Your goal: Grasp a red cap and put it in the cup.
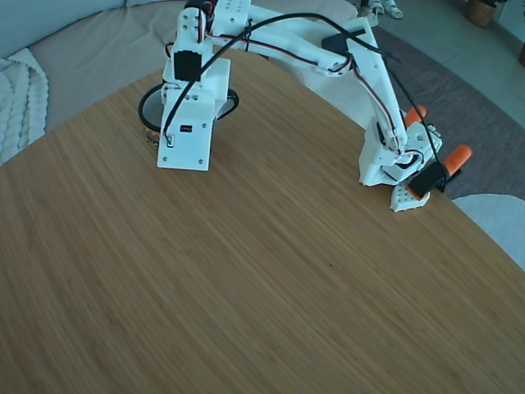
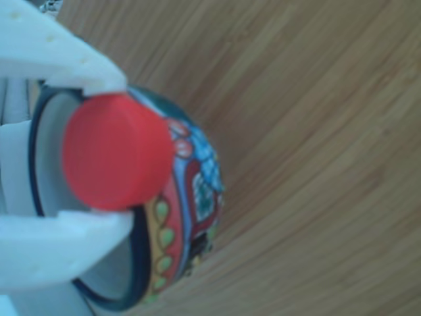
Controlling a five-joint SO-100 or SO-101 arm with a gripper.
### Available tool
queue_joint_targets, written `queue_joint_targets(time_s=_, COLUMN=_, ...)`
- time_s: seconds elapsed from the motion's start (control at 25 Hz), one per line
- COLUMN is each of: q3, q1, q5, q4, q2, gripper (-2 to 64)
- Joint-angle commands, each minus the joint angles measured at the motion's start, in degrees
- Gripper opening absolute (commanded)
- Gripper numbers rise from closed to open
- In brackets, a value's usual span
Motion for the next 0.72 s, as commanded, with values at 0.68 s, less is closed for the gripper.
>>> queue_joint_targets(time_s=0.68, q3=-13.8, q1=-0.26, q5=0.62, q4=4.13, q2=-3.16, gripper=6.0)
